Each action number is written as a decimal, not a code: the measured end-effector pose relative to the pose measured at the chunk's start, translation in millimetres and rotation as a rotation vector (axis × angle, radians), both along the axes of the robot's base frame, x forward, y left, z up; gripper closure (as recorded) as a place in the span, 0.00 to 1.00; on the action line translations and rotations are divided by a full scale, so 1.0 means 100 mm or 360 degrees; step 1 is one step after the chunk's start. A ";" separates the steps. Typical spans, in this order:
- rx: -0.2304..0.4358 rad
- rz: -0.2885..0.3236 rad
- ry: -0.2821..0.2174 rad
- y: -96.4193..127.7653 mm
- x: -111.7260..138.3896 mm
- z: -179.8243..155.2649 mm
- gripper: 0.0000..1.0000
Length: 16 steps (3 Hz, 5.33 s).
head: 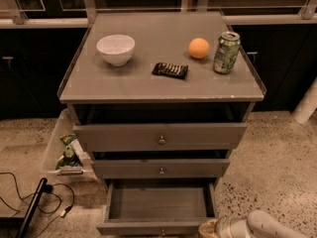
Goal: Close bottom drawer
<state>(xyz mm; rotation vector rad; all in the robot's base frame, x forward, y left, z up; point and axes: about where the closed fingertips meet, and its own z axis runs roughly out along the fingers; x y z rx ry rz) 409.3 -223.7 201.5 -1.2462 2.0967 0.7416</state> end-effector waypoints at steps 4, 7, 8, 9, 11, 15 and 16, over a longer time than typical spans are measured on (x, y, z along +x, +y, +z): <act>-0.0042 0.0025 -0.0128 -0.01 0.01 -0.23 0.35; -0.0063 0.0056 -0.0171 0.08 0.30 -0.33 0.19; -0.0111 0.0092 -0.0242 0.13 0.60 -0.34 0.42; -0.0231 0.0095 -0.0337 0.09 1.16 -0.36 0.65; -0.0239 0.0096 -0.0351 0.09 1.23 -0.35 0.39; -0.0199 0.0162 -0.0350 0.14 1.15 -0.31 0.00; -0.0162 0.0165 -0.0298 -0.03 0.43 -0.11 0.00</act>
Offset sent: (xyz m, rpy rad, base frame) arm 0.0011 -0.0021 -0.0181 -0.0215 -0.0634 0.0079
